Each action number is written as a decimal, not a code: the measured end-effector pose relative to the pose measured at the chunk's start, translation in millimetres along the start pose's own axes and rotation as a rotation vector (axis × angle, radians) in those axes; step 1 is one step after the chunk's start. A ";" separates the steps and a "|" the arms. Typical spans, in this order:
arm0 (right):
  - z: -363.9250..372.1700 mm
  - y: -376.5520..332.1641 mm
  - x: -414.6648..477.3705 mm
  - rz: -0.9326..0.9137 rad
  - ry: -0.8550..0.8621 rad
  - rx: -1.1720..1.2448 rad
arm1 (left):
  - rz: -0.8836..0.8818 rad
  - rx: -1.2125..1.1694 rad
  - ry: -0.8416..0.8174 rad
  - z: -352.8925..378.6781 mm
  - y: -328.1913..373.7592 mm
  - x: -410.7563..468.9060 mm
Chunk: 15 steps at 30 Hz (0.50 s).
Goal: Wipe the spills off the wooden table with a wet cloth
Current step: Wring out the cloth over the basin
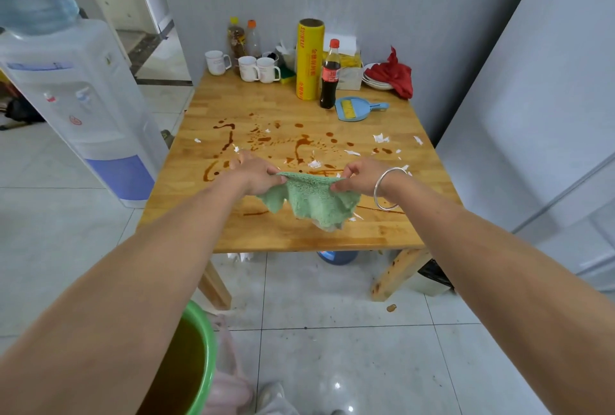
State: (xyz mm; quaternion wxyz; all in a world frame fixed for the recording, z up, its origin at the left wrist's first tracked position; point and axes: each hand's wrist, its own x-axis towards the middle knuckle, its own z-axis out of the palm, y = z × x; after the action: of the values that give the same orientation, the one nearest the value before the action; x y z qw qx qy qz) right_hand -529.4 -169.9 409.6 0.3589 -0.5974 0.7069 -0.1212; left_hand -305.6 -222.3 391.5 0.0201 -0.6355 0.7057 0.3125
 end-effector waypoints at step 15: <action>25.9 -29.8 12.9 0.185 -0.026 0.772 | 0.031 -0.829 -0.319 -8.8 53.5 -16.6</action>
State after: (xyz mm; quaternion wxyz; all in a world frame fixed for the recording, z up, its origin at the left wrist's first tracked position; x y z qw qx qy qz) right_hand -490.3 -182.9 404.4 0.5756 -0.3537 0.6556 -0.3374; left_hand -347.8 -211.9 427.8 -0.1324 -0.5230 0.5181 0.6637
